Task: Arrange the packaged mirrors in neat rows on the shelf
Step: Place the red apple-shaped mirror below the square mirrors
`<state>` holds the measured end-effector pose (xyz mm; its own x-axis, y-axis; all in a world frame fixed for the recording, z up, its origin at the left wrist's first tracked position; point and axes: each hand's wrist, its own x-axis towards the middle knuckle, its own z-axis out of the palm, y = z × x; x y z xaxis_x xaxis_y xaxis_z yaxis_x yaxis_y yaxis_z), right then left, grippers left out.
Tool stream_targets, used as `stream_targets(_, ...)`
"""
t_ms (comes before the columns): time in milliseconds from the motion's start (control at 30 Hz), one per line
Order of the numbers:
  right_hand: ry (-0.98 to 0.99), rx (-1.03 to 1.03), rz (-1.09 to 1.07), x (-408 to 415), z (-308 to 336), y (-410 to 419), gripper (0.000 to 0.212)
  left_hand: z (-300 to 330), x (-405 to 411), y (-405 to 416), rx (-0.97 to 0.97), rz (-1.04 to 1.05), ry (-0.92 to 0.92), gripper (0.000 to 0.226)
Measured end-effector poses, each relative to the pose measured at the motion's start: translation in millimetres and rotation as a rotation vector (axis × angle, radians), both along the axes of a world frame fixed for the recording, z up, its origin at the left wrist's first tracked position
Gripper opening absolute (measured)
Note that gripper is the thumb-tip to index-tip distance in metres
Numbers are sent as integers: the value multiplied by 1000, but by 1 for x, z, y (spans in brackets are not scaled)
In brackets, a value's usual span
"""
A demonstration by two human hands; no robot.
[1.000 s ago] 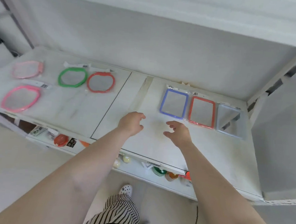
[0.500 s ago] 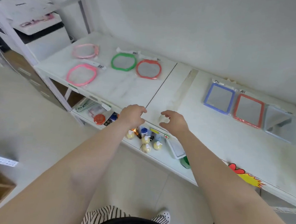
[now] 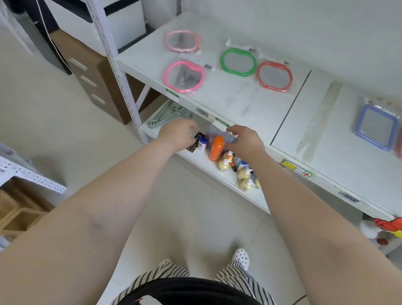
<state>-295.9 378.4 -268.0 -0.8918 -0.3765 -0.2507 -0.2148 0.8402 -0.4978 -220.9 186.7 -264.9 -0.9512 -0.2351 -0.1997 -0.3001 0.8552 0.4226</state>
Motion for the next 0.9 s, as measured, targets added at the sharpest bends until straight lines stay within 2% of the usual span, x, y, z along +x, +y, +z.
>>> stream_targets(233,49,38,46,-15,13,-64,44,7,-8,-64,-6,59,58,46)
stream_targets(533,117,42,135,-81,17,-130,50,14,-73,-111,20,74,83,46)
stream_targets(900,88,75,74,-140,28,-169,47,17,-157,-147,6,-16,54,48)
